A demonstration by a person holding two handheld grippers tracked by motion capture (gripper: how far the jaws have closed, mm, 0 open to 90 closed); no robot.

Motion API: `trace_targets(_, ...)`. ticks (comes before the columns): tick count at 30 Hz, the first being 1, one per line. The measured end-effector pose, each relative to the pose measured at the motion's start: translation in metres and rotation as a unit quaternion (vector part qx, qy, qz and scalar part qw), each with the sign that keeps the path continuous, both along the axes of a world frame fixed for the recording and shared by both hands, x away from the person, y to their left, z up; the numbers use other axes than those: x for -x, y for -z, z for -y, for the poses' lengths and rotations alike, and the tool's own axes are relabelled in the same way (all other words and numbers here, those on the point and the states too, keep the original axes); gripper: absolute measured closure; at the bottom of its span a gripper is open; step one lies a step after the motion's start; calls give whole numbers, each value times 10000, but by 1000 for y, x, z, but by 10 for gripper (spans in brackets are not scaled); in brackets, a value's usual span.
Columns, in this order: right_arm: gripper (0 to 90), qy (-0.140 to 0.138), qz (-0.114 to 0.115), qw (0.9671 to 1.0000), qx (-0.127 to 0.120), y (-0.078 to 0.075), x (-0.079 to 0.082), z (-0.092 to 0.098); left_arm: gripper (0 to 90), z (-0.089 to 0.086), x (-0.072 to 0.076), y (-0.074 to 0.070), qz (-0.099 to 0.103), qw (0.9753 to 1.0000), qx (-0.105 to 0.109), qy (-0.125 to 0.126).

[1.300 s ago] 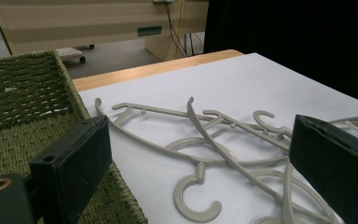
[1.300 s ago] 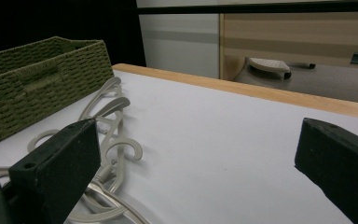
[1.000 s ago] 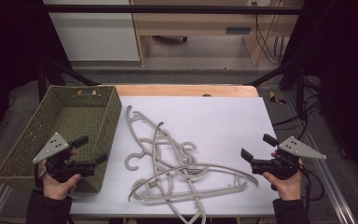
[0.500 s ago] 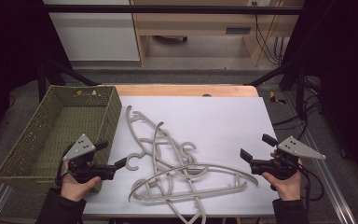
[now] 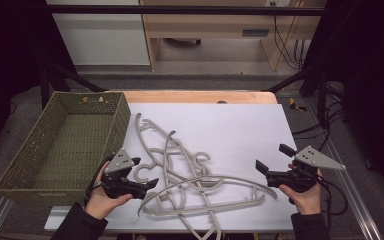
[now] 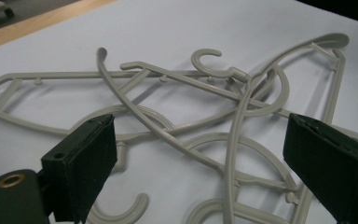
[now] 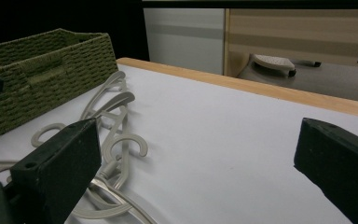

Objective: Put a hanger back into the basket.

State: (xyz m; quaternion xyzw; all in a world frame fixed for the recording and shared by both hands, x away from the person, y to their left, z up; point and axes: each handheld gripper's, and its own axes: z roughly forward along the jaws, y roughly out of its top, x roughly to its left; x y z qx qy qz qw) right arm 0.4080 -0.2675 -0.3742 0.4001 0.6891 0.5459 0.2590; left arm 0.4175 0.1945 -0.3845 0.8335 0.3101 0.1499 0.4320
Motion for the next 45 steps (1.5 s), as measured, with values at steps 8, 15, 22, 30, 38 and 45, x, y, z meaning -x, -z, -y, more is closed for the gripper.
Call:
trace_targets(8, 7, -13, -28, 10000, 4, 1, -1, -1, 109, 25, -6, 11, -238, 9986, -371, 308)
trace_targets(15, 8, -36, -45, 10000, 14, 2, -2, -2, 121, 47, -14, 21, -495, 9937, -829, 561)
trace_targets(22, 11, -59, -55, 10000, 27, 1, -1, -1, 188, 65, -20, 29, -612, 9900, -1100, 643)
trace_targets(30, 11, -73, -72, 9999, 59, 2, -2, -2, 284, 74, -24, 45, -740, 9820, -1594, 687)
trace_targets(38, 11, -72, -87, 9999, 66, 3, -3, -3, 486, 80, -29, 52, -824, 9764, -1842, 765)
trace_targets(45, 11, -89, -92, 9999, 65, 3, -3, -4, 649, 84, -30, 56, -880, 9737, -1908, 876)
